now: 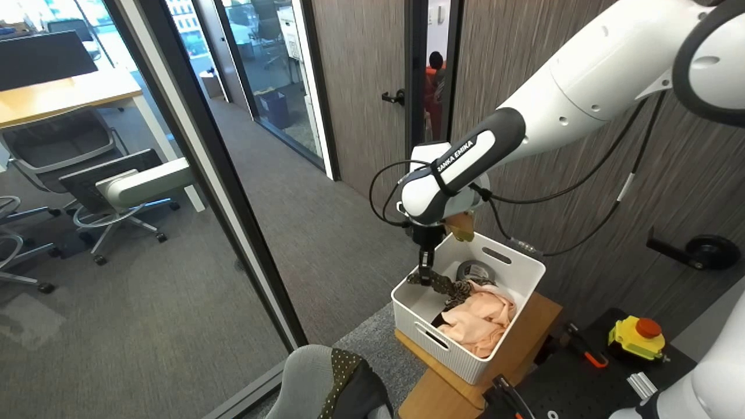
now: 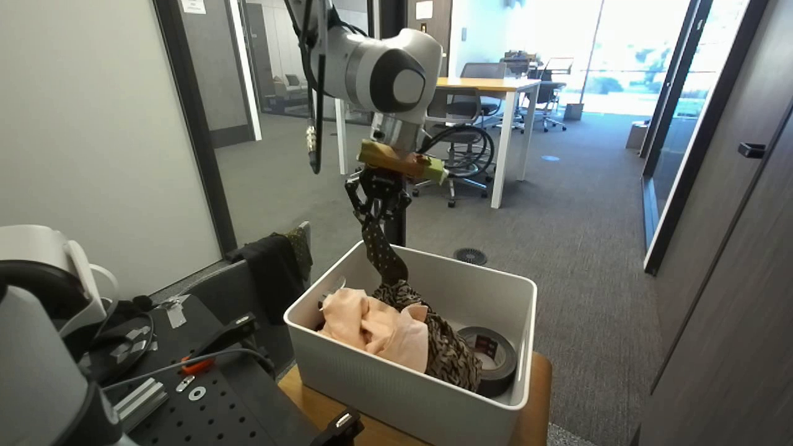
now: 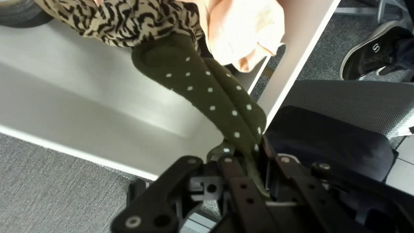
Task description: Pick the sock from the box and put it on the back rest of the chair
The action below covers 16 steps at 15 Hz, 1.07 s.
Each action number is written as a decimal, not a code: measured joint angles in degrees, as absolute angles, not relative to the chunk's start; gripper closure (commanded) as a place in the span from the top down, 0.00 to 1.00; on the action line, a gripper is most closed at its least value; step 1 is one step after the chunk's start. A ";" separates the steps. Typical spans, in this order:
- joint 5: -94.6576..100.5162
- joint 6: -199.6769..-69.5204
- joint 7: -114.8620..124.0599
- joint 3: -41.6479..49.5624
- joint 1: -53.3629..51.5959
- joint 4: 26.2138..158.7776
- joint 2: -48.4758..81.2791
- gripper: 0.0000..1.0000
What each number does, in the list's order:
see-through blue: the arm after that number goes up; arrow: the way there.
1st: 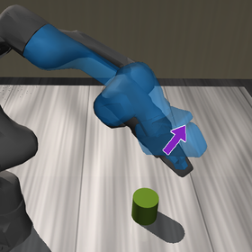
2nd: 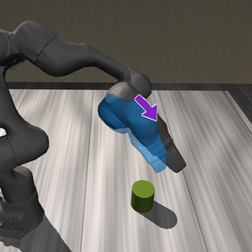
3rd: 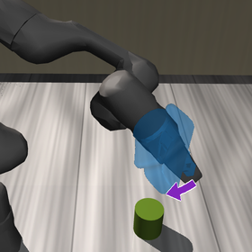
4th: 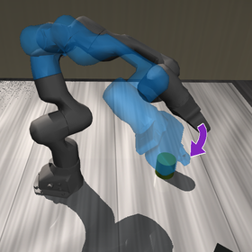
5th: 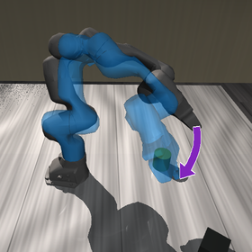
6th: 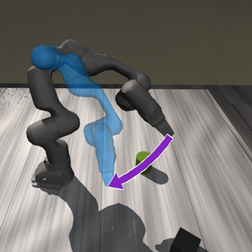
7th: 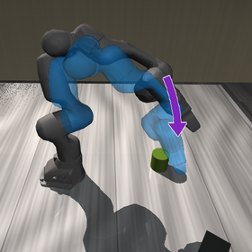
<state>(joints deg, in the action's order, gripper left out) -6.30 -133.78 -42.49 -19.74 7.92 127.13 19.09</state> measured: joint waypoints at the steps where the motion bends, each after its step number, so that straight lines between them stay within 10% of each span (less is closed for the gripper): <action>1: -6.51 -132.93 -42.50 -19.74 6.81 127.17 17.22 0.08; 16: -5.86 -125.33 -42.06 -19.12 -10.15 118.57 3.66 0.08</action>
<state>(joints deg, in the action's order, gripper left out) -5.86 -125.33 -42.06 -19.12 -10.15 118.57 3.66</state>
